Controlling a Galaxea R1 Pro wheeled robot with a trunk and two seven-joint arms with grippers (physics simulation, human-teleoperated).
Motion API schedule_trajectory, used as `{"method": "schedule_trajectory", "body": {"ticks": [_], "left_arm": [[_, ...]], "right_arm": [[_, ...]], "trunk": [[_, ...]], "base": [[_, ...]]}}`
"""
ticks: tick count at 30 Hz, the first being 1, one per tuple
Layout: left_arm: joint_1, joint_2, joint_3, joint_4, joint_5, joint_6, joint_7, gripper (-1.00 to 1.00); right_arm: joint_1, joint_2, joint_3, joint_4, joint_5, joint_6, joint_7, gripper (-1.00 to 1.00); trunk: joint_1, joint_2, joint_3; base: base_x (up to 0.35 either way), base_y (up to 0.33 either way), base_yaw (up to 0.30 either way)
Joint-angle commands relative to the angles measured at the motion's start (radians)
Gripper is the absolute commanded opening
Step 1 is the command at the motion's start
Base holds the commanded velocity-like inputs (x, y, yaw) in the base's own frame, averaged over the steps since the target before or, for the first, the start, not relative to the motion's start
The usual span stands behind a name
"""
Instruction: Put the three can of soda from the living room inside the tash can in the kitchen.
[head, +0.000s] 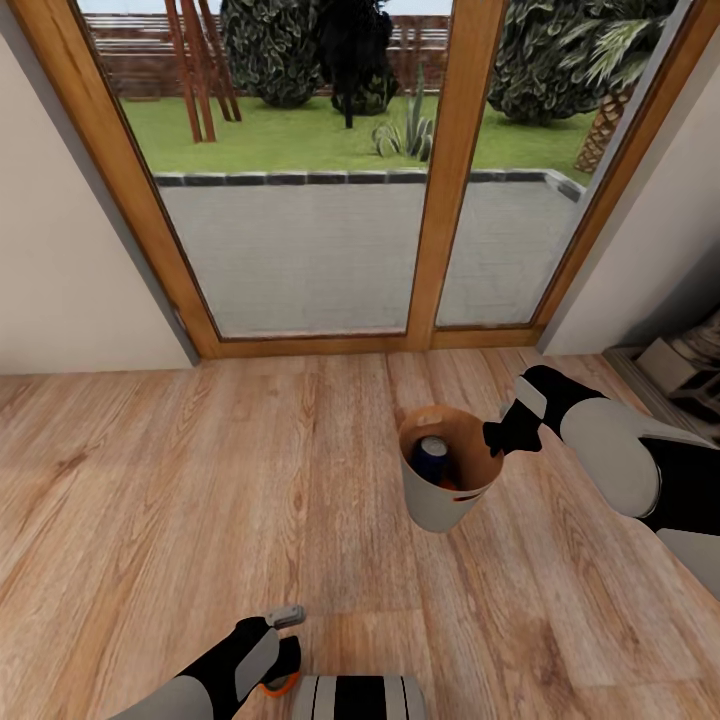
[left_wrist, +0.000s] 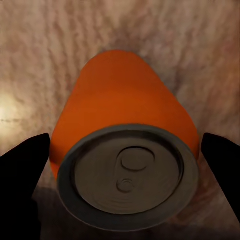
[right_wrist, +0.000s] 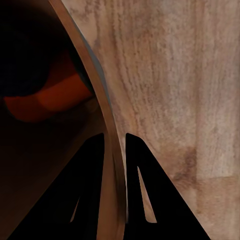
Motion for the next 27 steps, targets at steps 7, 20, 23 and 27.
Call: {"method": "schedule_trajectory", "body": {"ticks": [7, 20, 23, 27], "left_arm": [[0.0, 0.0, 0.0, 0.0, -0.004, -0.014, 0.001, -1.0], [0.0, 0.002, -0.001, 0.0, -0.004, -0.049, 0.0, -1.0], [0.0, 0.003, -0.002, -0.001, -0.004, -0.051, 0.0, -1.0], [0.0, 0.005, -0.002, -0.002, -0.004, -0.052, -0.001, -1.0]], "right_arm": [[0.0, 0.0, -0.002, 0.0, -0.022, 0.0, 0.005, -1.0], [0.0, 0.001, 0.003, 0.0, -0.021, 0.0, 0.005, -1.0], [0.0, 0.001, 0.004, 0.0, -0.021, 0.0, 0.005, -1.0], [0.0, 0.001, 0.005, 0.0, -0.021, 0.0, 0.005, -1.0]], "trunk": [[0.0, 0.0, 0.0], [-0.031, 0.056, 0.025], [-0.042, 0.077, 0.035], [-0.058, 0.105, 0.047]], "base": [[0.0, 0.0, 0.0], [0.0, 0.0, 0.0], [0.0, 0.0, 0.0], [0.0, 0.0, 0.0]]}}
